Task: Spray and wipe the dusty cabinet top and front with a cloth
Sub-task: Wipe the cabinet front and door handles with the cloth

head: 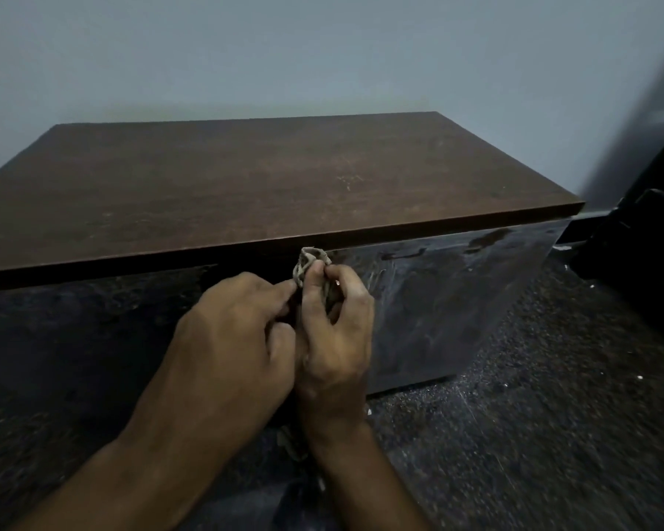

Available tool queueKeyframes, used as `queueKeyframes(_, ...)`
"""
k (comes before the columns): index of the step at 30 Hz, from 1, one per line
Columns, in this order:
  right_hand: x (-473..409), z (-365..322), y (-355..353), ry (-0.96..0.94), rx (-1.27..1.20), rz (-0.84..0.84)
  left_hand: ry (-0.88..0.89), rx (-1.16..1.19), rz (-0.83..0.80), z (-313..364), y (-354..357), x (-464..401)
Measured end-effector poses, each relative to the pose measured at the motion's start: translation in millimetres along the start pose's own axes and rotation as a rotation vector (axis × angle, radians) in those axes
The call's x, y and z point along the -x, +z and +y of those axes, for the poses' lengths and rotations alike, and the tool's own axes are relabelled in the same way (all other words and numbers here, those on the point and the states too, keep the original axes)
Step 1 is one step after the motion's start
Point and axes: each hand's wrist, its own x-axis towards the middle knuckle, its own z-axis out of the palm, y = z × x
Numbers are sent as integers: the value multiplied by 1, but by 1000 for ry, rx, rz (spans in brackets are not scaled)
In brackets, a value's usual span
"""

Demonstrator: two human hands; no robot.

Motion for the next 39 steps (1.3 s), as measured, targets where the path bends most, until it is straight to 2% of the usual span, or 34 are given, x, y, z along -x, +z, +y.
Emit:
queueKeyframes(3,-11,14,-6,15,-80,89,16,-7,9,5,6,4)
queueKeyframes(6,-22,30,-18,97,-16,204,77,12,-23,9,13,7)
queueKeyframes(8,-23,26,-15,99,-14,194,99,31,-8,10,14,6)
queueKeyframes(12,-18,14,-9,-16,-40,91,90,29,74,9,14,4)
queueKeyframes(16,-25,26,-15,151,-70,235,85,52,68,6,16,7)
queueKeyframes(20,-18,6,-5,2,-51,93,68,49,62,1,16,7)
queueKeyframes(24,-23,32,-18,175,-76,203,29,120,63,-1,15,5)
queueKeyframes(29,4,29,-25,167,-64,66,32,150,3,-2,21,9)
queueKeyframes(32,10,28,-31,229,-117,83,21,158,-6,0,23,8)
queueKeyframes(35,-5,21,-25,202,-135,71,14,154,-30,1,23,7)
queueKeyframes(39,-1,21,-19,97,-11,-45,6,145,-39,0,20,10)
